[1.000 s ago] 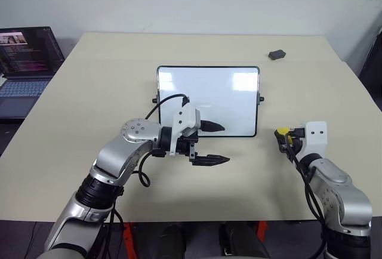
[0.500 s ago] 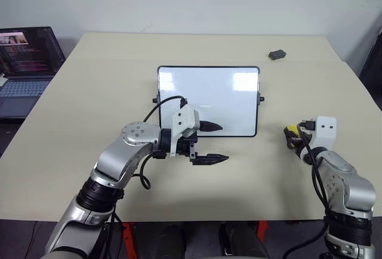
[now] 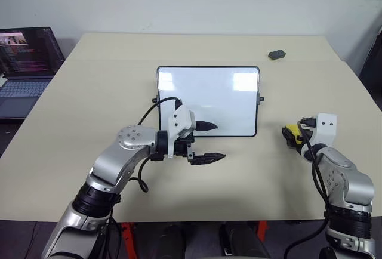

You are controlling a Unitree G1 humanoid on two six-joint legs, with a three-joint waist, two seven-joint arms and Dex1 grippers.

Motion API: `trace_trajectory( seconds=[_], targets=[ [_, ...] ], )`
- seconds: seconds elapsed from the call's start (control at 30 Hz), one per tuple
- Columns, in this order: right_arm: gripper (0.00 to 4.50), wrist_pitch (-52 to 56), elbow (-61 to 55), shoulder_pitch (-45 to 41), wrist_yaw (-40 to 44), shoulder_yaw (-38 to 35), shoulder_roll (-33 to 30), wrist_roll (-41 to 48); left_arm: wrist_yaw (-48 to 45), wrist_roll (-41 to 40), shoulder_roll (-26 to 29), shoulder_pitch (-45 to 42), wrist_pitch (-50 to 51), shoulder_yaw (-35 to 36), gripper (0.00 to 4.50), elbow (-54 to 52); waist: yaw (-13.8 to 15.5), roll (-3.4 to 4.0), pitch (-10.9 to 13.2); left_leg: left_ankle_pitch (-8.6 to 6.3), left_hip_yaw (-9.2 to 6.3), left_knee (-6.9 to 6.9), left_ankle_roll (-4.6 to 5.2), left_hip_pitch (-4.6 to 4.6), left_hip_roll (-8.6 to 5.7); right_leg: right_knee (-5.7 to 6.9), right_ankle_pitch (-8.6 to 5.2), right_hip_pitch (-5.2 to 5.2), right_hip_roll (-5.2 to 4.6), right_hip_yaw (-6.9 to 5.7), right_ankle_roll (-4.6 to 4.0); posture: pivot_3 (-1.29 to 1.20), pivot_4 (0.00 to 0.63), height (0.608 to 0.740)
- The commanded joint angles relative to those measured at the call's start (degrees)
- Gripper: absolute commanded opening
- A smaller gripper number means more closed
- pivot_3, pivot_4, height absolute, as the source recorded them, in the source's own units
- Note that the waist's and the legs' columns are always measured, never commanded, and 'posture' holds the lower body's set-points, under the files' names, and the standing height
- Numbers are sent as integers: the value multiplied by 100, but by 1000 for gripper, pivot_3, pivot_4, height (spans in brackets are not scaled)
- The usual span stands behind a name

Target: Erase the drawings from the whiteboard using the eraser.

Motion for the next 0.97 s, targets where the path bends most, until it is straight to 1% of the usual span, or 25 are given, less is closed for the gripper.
trace_trajectory(
  seconds=[0.03,0.13,0.2,0.27,0.33,0.47,0.5,0.63,0.67,0.73,0.8,0.87,0.9,0.97],
  targets=[
    [3759,-395,-389,-49,-41,-199,44,152,448,-40,-43,144,31,488,4500,-281,18,0,0,0,-2,1,0,0,0,1,0,0,0,-2,0,0,150,740],
    [3759,-766,-752,78,75,-166,-36,154,1057,-215,-272,378,177,982,4500,-463,24,1,1,0,-2,4,0,-2,-3,1,0,0,-4,-2,0,0,150,740],
    [3759,-816,-1202,312,266,-157,29,435,1634,-332,-512,719,300,1437,4500,-703,28,3,-1,0,-3,4,0,-5,-4,-3,0,0,-5,-3,1,0,150,740],
    [3759,-974,-1638,652,515,-78,116,695,2202,-174,-731,1126,230,1747,4500,-955,32,2,-2,0,-4,2,0,-6,-1,-6,-2,0,-7,-4,4,0,150,740],
    [3759,-1278,-1889,1063,834,110,176,834,2592,-26,-878,1461,171,1881,4500,-1243,33,4,-4,-1,-7,-5,0,-7,0,-13,-2,0,-7,-4,4,0,150,740],
    [3759,-1963,-2027,1904,1353,484,284,882,3460,525,-1211,2124,-115,2013,4500,-1766,35,3,-6,-1,-8,-2,1,-5,-3,-14,-2,4,-12,-5,4,0,150,740],
    [3759,-2134,-1860,1948,1487,413,221,901,3708,733,-1334,2168,-136,1855,4500,-1845,36,3,-6,-1,-7,0,1,-4,-4,-14,0,6,-13,-4,6,0,150,740],
    [3759,-3468,-1439,2607,1652,1099,331,79,4233,1161,-1709,3298,-657,2199,4500,-2088,14,3,-30,0,2,2,2,11,-8,-12,8,16,-15,3,16,0,150,740],
    [3759,-3742,-1308,2684,1578,1135,371,-81,4404,1299,-1816,3485,-769,2256,4500,-2050,12,3,-30,0,1,-4,2,23,-4,-14,5,25,-12,0,13,0,150,740],
    [3759,-4026,-1055,2671,1606,1035,327,-91,4709,1586,-1979,3600,-841,2123,4500,-2024,28,11,-25,0,1,-7,1,37,0,-13,3,38,-7,0,9,0,150,740],
    [3759,-4240,-957,2702,1656,1108,306,-148,4765,1727,-2058,3770,-996,2060,4500,-1945,51,16,-21,1,-3,-3,2,53,-5,-24,3,64,-8,-1,11,0,150,740],
    [3759,-4262,-983,2665,1565,1179,310,-224,4831,1808,-2154,3927,-1119,2062,4500,-1832,50,15,-23,0,-6,-6,4,103,-6,-46,-5,124,-8,-5,22,0,150,740],
    [3759,-4220,-998,2615,1537,1185,298,-218,4870,1839,-2202,3942,-1155,2036,4500,-1793,50,15,-23,0,-2,-6,5,110,-6,-50,-14,132,-8,-1,38,0,150,740],
    [3759,-4125,-939,2456,1581,1205,193,-220,4990,1904,-2333,3847,-1242,1998,4500,-1675,50,15,-23,1,-3,-5,5,109,-7,-49,-15,133,-8,-2,39,0,150,740]
  ],
)
